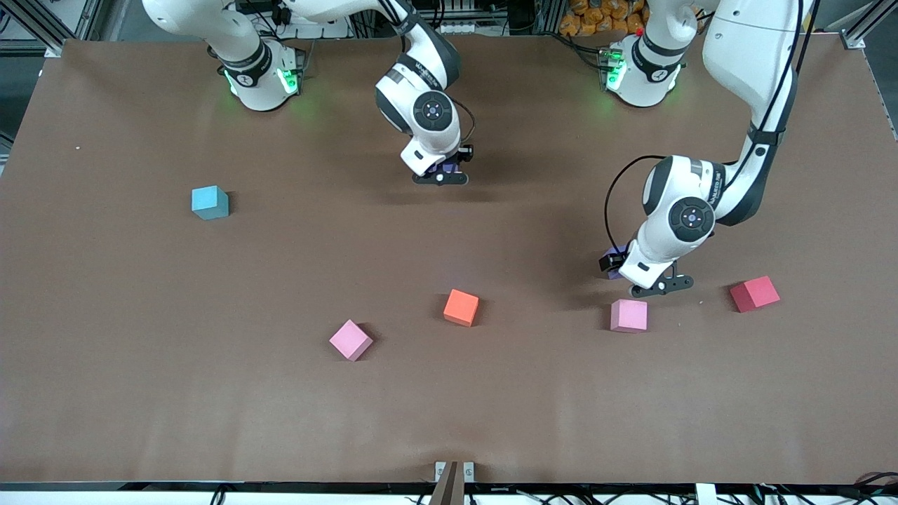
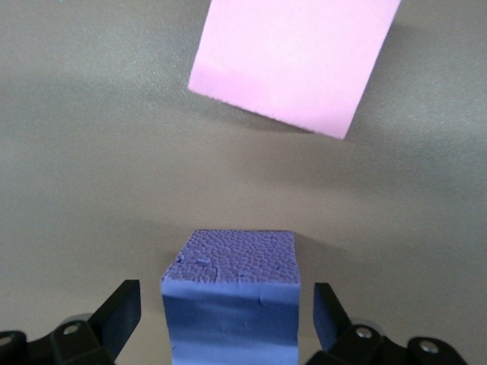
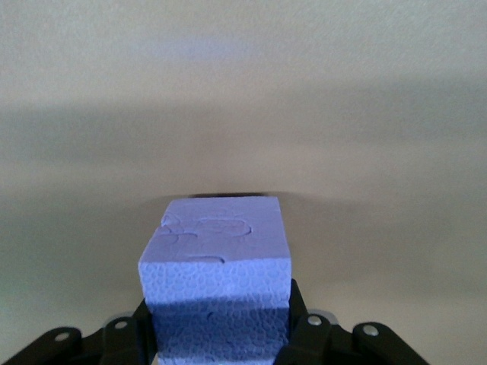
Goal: Arrange blocks into number 1
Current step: 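Grasp the second purple block with the left gripper while the right gripper withdraws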
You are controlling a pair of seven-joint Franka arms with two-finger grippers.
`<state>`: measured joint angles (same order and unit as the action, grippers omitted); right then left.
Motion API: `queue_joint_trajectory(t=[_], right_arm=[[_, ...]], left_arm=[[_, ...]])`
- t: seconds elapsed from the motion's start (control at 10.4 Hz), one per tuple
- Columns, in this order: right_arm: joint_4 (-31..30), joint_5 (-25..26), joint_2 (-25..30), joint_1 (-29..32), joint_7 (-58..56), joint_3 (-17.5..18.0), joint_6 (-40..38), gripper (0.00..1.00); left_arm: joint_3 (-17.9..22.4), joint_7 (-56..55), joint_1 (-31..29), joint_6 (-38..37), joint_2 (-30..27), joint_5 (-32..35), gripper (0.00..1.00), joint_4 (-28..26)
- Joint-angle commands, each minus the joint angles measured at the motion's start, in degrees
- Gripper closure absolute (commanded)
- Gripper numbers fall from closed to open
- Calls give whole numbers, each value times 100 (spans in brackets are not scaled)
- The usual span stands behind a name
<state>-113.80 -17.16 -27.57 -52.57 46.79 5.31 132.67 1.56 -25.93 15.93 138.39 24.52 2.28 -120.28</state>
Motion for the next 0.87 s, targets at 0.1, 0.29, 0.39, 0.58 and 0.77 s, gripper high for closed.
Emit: queue_joint_trajectory(t=[0.1,0.29,0.39,0.58,0.77], right_arm=[[-134,-121,129,-61,-21,-47,110,0],[-160,-121,356,53,-56,-56,49,0],[-195,-112,505,237,-73,-56,-47,0],[-187,-86,804,850,-73,-56,-389,0],[-3,36,850,1501,-169,-56,-470,0]], left_arm=[[3,281,-29,83,0,-158,72,-48],[3,343,41,57,-44,-149,100,-31],[-6,360,85,-4,-96,-114,100,-5],[-50,282,417,-57,-228,-105,100,13],[-225,-67,892,-137,-264,-114,100,66]])
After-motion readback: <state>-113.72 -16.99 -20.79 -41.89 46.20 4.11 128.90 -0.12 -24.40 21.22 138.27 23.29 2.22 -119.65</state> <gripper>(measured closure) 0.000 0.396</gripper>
